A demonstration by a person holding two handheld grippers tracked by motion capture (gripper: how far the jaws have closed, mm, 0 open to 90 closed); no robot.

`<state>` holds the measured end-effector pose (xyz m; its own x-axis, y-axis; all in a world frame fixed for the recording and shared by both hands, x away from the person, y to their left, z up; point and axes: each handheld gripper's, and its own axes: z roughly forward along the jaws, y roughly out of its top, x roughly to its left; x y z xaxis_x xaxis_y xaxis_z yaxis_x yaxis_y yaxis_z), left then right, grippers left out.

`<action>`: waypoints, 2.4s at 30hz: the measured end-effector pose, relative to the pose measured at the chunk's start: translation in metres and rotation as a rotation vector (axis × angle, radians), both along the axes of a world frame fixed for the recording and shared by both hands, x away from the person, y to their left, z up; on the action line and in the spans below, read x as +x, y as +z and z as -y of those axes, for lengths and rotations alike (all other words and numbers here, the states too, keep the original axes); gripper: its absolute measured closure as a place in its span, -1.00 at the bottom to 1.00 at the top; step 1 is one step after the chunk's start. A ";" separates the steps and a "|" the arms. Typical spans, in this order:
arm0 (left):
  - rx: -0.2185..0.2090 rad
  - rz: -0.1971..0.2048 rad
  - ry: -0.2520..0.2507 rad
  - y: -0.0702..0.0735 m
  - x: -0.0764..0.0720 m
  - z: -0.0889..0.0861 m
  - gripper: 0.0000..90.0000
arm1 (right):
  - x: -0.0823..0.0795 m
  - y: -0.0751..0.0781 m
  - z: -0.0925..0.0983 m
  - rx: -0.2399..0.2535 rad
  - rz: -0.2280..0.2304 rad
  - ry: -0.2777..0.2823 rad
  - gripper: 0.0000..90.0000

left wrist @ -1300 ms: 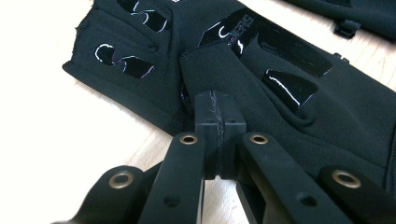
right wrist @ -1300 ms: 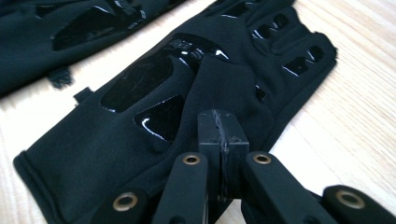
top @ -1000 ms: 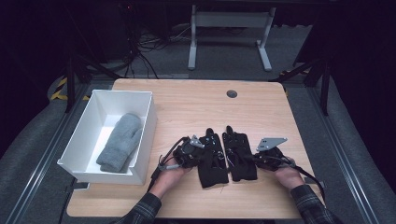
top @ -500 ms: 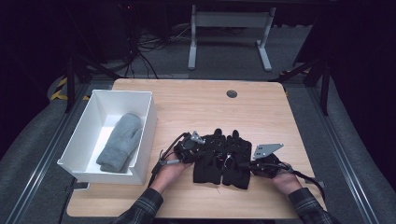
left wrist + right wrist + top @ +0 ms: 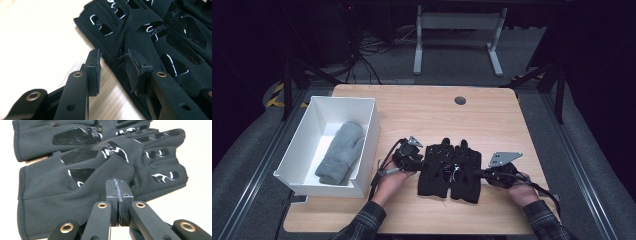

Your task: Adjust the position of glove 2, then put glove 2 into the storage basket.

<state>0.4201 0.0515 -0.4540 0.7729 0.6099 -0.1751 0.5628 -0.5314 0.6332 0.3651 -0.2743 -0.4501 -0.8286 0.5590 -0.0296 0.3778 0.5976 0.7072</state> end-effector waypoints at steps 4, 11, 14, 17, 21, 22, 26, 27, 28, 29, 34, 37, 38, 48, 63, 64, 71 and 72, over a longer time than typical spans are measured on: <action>0.009 0.008 -0.004 -0.004 -0.002 0.005 0.50 | 0.004 -0.002 0.007 -0.007 0.003 -0.033 0.99; 0.001 -0.005 0.010 -0.004 -0.003 0.006 0.88 | 0.007 0.001 0.015 0.008 0.033 -0.072 0.99; -0.019 -0.026 0.015 -0.003 -0.001 0.004 0.92 | 0.007 -0.004 0.012 -0.011 0.015 -0.061 0.99; -0.054 -0.047 0.017 -0.002 0.000 0.001 0.95 | 0.008 -0.004 0.013 -0.009 0.004 -0.062 0.99; -0.136 -0.057 0.011 0.009 0.001 -0.004 0.97 | 0.009 -0.005 0.013 -0.001 0.001 -0.060 0.99; -0.169 -0.055 0.005 0.013 0.001 -0.005 0.99 | 0.009 -0.005 0.013 0.001 -0.001 -0.060 0.99; -0.210 -0.056 -0.020 0.023 0.000 -0.003 0.99 | 0.009 -0.006 0.010 0.010 -0.008 -0.051 0.99; -0.214 -0.052 -0.028 0.026 0.000 -0.002 0.99 | 0.009 -0.006 0.009 0.011 -0.009 -0.049 0.99; -0.223 -0.052 -0.036 0.028 0.000 0.000 0.99 | 0.009 -0.006 0.008 0.011 -0.010 -0.046 0.99; -0.225 -0.049 -0.040 0.030 0.000 0.002 0.99 | 0.009 -0.006 0.007 0.013 -0.011 -0.045 0.99; -0.243 -0.038 -0.071 0.039 0.000 0.011 1.00 | 0.011 -0.007 0.003 0.022 -0.016 -0.035 0.99; -0.262 -0.032 -0.083 0.045 0.000 0.016 1.00 | 0.012 -0.007 0.001 0.020 -0.016 -0.031 0.99; -0.272 -0.031 -0.090 0.047 0.000 0.017 1.00 | 0.012 -0.007 -0.001 0.020 -0.014 -0.028 0.99; -0.274 -0.035 -0.159 0.056 0.000 0.045 1.00 | 0.022 -0.007 -0.021 0.014 -0.015 -0.001 0.99; -0.212 -0.072 -0.204 0.031 0.004 0.085 1.00 | 0.029 -0.009 -0.037 0.030 -0.015 0.020 1.00; -0.203 -0.078 -0.208 0.027 0.004 0.087 1.00 | 0.029 -0.009 -0.037 0.030 -0.015 0.020 1.00; -0.179 -0.125 -0.230 0.004 0.001 0.101 0.99 | 0.026 0.000 -0.010 0.022 -0.001 -0.051 0.99; -0.174 -0.130 -0.234 0.003 0.000 0.103 0.98 | 0.027 0.000 -0.004 0.026 0.000 -0.066 0.99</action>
